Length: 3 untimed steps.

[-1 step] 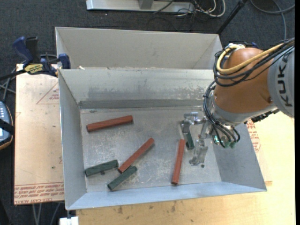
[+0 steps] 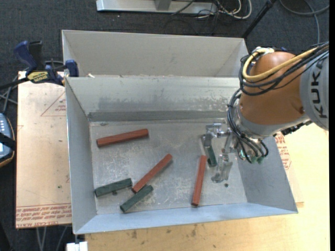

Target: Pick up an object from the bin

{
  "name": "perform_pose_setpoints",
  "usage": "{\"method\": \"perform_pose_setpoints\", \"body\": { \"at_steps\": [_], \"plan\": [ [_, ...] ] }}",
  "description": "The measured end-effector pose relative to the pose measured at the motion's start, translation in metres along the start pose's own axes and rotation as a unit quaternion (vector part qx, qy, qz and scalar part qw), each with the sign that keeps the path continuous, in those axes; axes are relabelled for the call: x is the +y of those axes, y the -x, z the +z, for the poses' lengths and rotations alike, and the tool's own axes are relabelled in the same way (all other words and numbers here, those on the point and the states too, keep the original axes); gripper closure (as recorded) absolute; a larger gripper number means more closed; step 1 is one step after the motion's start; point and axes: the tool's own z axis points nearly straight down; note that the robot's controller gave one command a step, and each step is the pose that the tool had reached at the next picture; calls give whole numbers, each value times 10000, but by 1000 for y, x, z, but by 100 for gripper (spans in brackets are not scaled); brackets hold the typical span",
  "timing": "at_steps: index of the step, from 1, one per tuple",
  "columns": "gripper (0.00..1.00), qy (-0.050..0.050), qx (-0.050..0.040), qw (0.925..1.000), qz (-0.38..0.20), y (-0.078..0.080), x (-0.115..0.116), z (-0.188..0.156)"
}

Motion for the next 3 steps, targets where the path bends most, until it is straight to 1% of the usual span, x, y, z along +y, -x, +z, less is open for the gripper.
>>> {"method": "perform_pose_setpoints", "body": {
  "at_steps": [1, 2, 3],
  "plan": [
    [0, 0, -8, 10000, 6, 0, -1, 1],
    [0, 5, 40, 10000, 4, -13, -17, 26],
    [0, -8, -56, 9984, -565, -12, -35, 10]
  ]
}}
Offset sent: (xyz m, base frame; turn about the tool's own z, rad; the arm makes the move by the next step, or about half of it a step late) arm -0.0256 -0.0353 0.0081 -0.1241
